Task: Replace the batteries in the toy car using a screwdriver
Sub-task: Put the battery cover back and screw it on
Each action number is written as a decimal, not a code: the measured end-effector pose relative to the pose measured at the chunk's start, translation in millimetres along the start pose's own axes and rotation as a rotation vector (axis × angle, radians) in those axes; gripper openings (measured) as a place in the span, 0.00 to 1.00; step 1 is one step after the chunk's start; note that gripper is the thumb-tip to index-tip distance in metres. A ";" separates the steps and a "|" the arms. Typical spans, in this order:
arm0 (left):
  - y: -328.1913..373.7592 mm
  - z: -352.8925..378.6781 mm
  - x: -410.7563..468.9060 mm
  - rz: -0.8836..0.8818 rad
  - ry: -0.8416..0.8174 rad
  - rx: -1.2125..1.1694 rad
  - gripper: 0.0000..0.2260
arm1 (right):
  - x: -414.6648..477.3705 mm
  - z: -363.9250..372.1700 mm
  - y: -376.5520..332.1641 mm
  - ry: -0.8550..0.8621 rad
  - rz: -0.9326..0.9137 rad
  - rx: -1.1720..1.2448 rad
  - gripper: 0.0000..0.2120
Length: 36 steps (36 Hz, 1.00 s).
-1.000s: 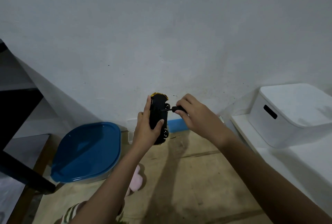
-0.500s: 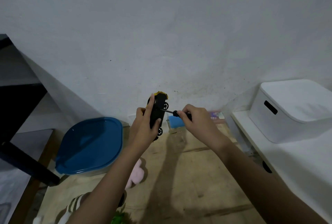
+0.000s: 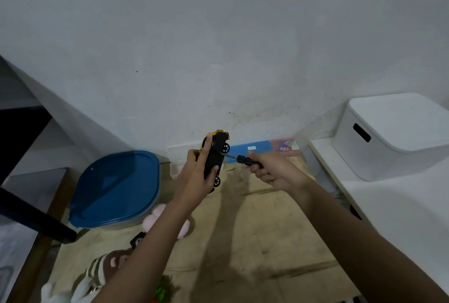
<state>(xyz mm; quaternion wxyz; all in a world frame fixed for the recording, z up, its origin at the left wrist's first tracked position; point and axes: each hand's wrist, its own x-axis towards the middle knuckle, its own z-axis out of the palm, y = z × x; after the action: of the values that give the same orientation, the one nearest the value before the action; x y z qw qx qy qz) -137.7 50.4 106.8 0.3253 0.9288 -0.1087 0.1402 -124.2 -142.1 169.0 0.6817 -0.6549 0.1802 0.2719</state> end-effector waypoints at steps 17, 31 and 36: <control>47.8 89.9 11.4 -0.408 -0.341 0.134 0.34 | 14.1 -130.8 44.9 0.296 -0.277 -0.550 0.11; 99.5 181.2 8.0 -0.580 -0.492 0.420 0.34 | 37.4 -224.0 87.9 0.249 -0.240 -0.580 0.10; 116.8 207.0 8.5 -0.598 -0.521 0.449 0.34 | 43.3 -237.2 100.2 0.217 -0.222 -0.546 0.09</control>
<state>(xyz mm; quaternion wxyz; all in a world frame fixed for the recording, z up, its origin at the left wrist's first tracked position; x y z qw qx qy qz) -124.7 -171.3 21.6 0.1037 0.9713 0.1190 -0.1780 -124.7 -371.8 45.0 0.4829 -0.8547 0.0996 0.1627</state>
